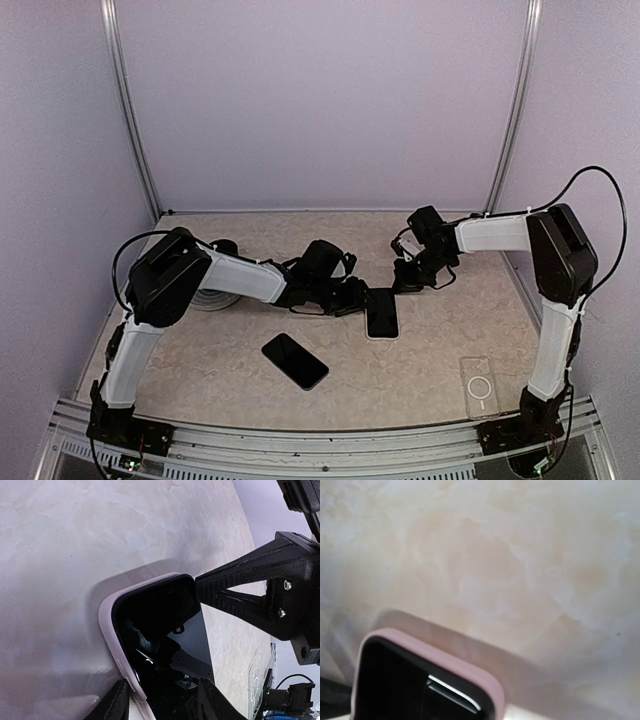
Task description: Put the phone into the phone case
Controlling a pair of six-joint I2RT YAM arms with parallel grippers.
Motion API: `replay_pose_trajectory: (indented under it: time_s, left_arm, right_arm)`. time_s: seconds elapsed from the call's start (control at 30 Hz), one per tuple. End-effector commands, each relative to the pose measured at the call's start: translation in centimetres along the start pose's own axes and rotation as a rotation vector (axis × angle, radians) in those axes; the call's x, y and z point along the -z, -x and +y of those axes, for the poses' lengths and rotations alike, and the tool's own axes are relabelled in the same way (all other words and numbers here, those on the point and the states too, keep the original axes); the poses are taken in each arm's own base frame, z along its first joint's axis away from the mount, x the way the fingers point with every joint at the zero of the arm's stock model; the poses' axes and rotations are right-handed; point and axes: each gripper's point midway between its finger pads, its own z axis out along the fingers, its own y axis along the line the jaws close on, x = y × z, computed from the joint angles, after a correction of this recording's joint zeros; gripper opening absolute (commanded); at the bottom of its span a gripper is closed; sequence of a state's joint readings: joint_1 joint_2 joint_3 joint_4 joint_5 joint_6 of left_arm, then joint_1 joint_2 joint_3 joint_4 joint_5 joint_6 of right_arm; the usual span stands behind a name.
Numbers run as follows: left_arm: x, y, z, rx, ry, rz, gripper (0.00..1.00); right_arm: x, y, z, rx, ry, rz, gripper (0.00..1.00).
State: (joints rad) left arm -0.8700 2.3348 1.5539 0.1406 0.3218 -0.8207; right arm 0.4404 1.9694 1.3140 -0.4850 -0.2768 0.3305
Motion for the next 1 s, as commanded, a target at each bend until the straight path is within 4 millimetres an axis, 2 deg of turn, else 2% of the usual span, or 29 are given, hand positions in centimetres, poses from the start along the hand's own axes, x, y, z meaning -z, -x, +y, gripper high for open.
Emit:
replay_pose_trajectory:
  time_s: [0.0,0.17,0.33,0.43,0.6,0.77,0.87,0.97]
  left_arm:
    - [-1.7,-4.6,8.1,0.074,0.214,0.143,0.48]
    - [-1.6,-5.3,8.4,0.080,0.218,0.156,0.45]
    - [-0.8,-4.9,8.0,0.062,0.228,0.139,0.45]
    - [-0.4,-4.4,7.6,0.045,0.231,0.120,0.45]
    - [0.1,-3.8,6.9,0.035,0.229,0.099,0.45]
    - [1.1,-2.3,5.5,-0.011,0.236,0.059,0.46]
    - [1.1,-1.8,5.1,-0.034,0.240,0.054,0.46]
    - [0.4,-2.2,5.3,-0.028,0.235,0.076,0.46]
  right_arm:
    - [-3.1,-5.1,-1.4,0.008,-0.077,0.126,0.00]
    - [-4.5,-8.3,-1.6,0.039,-0.154,0.208,0.00]
    - [-4.7,-11.3,-3.7,0.043,-0.268,0.268,0.00]
    - [-5.5,-12.8,-4.7,0.049,-0.303,0.315,0.00]
    - [-6.7,-13.5,-5.6,0.060,-0.333,0.342,0.00]
    - [-6.2,-14.8,-5.8,0.063,-0.339,0.361,0.00]
    - [-5.0,-13.8,-4.7,0.058,-0.308,0.318,0.00]
    - [-3.7,-10.4,-2.8,0.067,-0.261,0.242,0.00]
